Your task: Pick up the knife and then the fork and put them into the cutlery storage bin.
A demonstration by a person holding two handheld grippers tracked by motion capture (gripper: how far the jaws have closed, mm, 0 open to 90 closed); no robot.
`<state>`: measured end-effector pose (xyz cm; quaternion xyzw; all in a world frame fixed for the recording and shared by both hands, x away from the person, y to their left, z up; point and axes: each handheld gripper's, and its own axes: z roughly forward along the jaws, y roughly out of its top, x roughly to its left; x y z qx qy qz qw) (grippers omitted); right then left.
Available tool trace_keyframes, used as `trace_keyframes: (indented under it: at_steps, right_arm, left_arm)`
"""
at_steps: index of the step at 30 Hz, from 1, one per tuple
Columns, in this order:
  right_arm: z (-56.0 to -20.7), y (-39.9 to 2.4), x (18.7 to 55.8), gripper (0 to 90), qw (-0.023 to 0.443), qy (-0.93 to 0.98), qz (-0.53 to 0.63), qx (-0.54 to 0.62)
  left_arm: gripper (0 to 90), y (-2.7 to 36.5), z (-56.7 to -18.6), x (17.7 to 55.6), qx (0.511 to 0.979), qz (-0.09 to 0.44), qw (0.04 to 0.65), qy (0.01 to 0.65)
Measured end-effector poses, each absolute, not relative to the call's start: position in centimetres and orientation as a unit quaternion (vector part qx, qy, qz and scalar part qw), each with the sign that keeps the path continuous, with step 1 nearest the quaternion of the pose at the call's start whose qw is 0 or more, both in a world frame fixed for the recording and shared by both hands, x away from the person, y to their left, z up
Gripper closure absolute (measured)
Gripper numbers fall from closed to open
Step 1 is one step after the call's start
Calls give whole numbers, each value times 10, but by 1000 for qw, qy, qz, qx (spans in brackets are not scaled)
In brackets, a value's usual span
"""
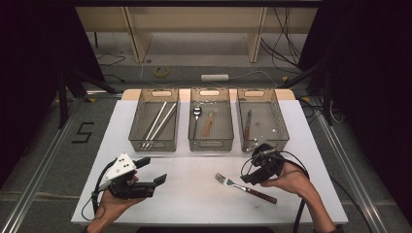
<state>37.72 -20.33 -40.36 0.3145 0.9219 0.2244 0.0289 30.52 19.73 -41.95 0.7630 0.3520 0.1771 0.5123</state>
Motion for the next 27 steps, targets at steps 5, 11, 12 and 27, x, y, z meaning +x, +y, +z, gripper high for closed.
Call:
trace_keyframes:
  at_steps: [5,11,12,27]
  right_arm:
    - [-408,-203,375,292,27,927,211,310]
    - [-415,-204,372,318,28,931,194,309]
    - [-417,-204,371,320,28,930,191,312]
    - [-438,-208,363,469,14,939,155,308]
  left_arm:
    - [181,197,-419,305,763,177,513,351]
    - [181,197,-420,305,764,178,512,350]
    - [181,197,-420,305,764,178,512,350]
    - [181,197,-419,305,765,178,512,347]
